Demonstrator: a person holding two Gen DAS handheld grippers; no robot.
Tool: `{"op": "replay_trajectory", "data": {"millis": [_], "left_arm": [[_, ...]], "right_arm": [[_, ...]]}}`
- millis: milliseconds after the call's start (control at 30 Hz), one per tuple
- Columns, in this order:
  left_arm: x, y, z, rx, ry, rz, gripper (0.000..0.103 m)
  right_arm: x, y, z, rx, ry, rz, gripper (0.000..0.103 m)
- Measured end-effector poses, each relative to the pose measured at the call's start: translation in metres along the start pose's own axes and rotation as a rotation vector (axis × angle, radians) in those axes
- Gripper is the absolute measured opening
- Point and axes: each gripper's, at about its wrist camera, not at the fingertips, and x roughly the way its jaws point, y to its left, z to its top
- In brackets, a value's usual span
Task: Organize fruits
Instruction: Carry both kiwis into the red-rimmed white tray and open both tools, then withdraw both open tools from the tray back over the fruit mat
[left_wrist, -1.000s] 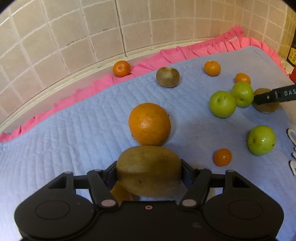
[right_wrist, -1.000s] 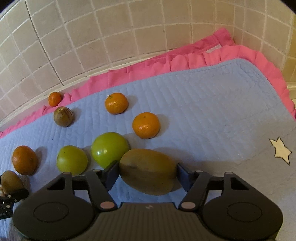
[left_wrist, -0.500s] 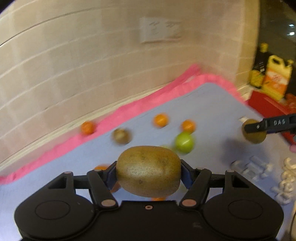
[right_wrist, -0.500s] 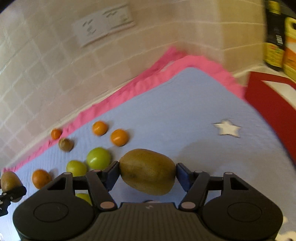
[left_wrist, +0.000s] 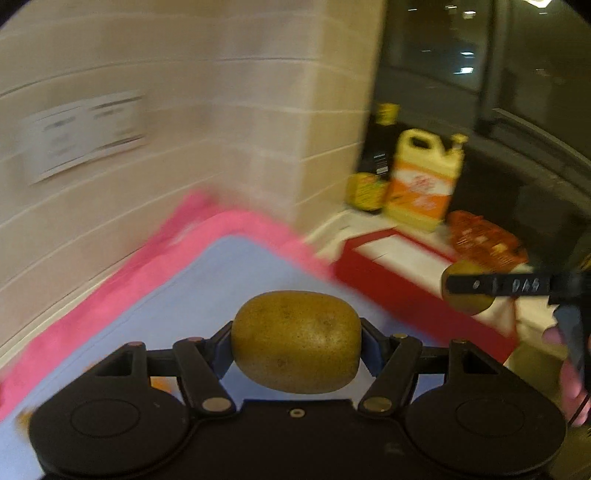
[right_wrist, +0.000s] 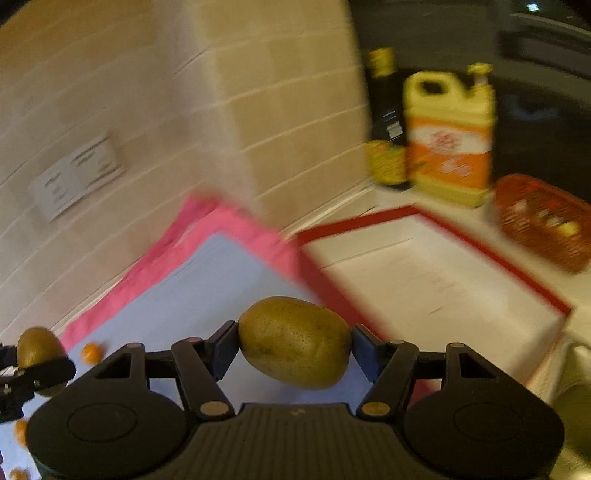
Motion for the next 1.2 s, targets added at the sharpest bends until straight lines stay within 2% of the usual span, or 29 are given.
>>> {"op": "replay_trajectory", "data": {"millis": [100, 200, 333, 467, 600, 900, 1033, 1067, 1200], "left_arm": [[0.037, -0.028, 0.028, 0.028, -0.003, -0.073, 0.079], [0.077, -0.056, 0.051, 0.06, 0.015, -0.141, 0.079], [0.139, -0.09, 0.074, 0.08, 0.075, -0.199, 0.079], [0.188, -0.117, 0.079, 0.125, 0.153, -0.22, 0.079], [0.233, -0.125, 0.08, 0.071, 0.257, -0.255, 0.079], [0.269, -0.133, 0.07, 0.106, 0.323, -0.164, 0.079], [0.271, -0.13, 0.07, 0.107, 0.324, -0.147, 0.08], [0.271, -0.131, 0.072, 0.114, 0.33, -0.133, 0.08], [0.274, -0.13, 0.068, 0.153, 0.37, -0.065, 0.081]], "right_arm": [[0.01, -0.032, 0.014, 0.019, -0.007, -0.08, 0.068], [0.036, -0.06, 0.021, 0.033, 0.047, -0.135, 0.068], [0.069, -0.081, 0.017, 0.046, 0.13, -0.139, 0.068], [0.085, -0.087, 0.01, 0.04, 0.175, -0.133, 0.068], [0.097, -0.087, 0.004, 0.058, 0.216, -0.115, 0.068], [0.095, -0.077, 0.001, 0.054, 0.207, -0.085, 0.067], [0.096, -0.077, 0.0, 0.062, 0.215, -0.088, 0.071], [0.096, -0.079, 0.0, 0.062, 0.225, -0.089, 0.074], [0.097, -0.089, -0.004, 0.094, 0.256, -0.057, 0.075]]}}
